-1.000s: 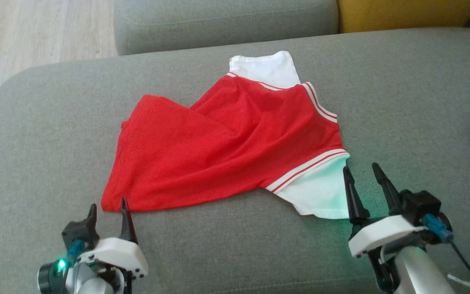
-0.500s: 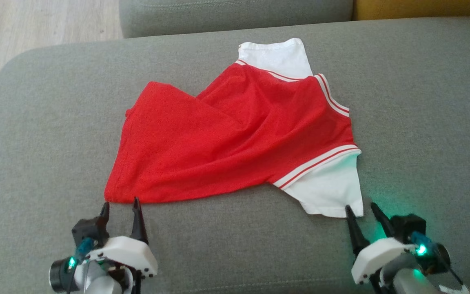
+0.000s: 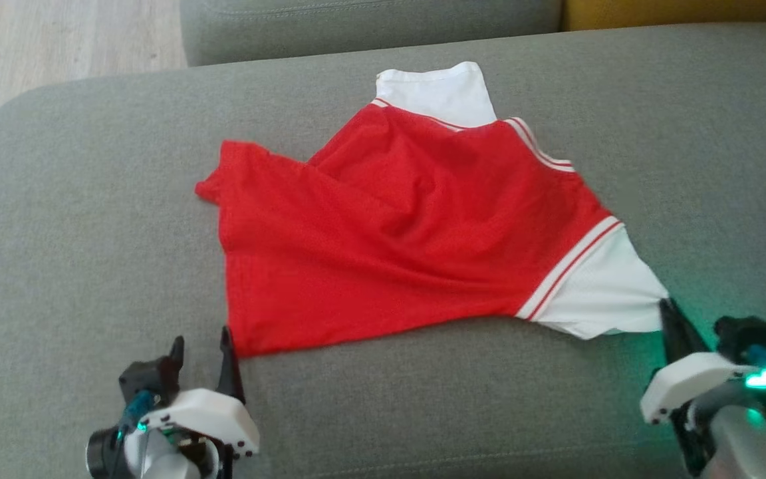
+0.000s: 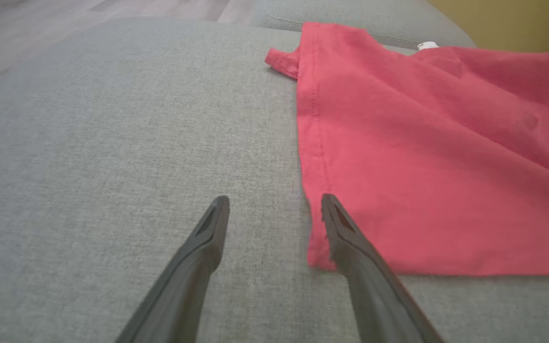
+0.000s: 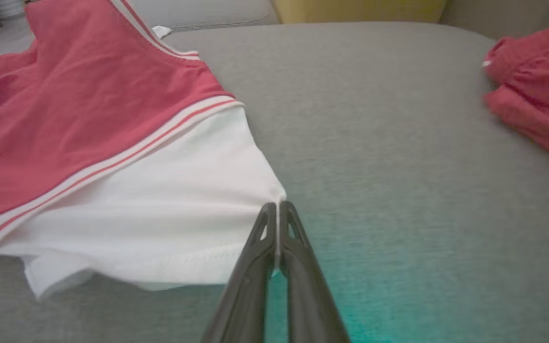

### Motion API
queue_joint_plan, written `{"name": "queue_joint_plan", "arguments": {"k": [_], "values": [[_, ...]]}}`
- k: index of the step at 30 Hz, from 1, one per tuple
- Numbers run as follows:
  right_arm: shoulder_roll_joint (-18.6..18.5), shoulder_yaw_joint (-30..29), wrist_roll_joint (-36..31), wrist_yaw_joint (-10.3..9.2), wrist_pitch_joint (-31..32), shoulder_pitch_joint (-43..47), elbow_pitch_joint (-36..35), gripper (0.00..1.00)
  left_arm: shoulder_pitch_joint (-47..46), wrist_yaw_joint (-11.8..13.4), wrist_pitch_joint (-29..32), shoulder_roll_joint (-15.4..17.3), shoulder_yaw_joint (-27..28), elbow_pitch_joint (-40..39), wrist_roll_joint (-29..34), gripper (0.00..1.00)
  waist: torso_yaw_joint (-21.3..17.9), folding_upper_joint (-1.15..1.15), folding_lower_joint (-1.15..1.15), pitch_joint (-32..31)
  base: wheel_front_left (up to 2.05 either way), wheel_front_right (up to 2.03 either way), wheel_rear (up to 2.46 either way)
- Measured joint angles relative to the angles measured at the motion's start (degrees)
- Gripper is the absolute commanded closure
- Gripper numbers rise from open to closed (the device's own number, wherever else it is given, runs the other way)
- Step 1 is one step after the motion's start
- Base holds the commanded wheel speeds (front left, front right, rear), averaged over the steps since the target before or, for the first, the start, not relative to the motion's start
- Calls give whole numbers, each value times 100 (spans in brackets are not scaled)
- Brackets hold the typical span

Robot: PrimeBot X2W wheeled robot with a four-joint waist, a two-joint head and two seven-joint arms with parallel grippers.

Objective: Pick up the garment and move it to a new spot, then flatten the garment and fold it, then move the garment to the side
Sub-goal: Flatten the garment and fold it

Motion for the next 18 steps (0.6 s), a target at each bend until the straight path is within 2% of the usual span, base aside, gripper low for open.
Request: {"name": "queue_joint_plan", "arguments": {"k": [4, 9, 18], "values": [[-112, -185, -40, 0, 0, -16, -49, 100, -8, -103, 0, 2, -172, 137, -114, 0, -53, 0, 0, -19, 0, 0, 0], [-111, -260, -124, 0, 0, -17, -90, 100, -9, -400, 0, 7, -511, 320, -456, 0, -96, 0, 0, -7, 0, 0, 0], [-44, -202, -98, 0, 0, -166, -227, 100, -391, -357, -7, 19, -711, 654, -827, 0, -252, 0, 0, 166, 0, 0, 0]]}}
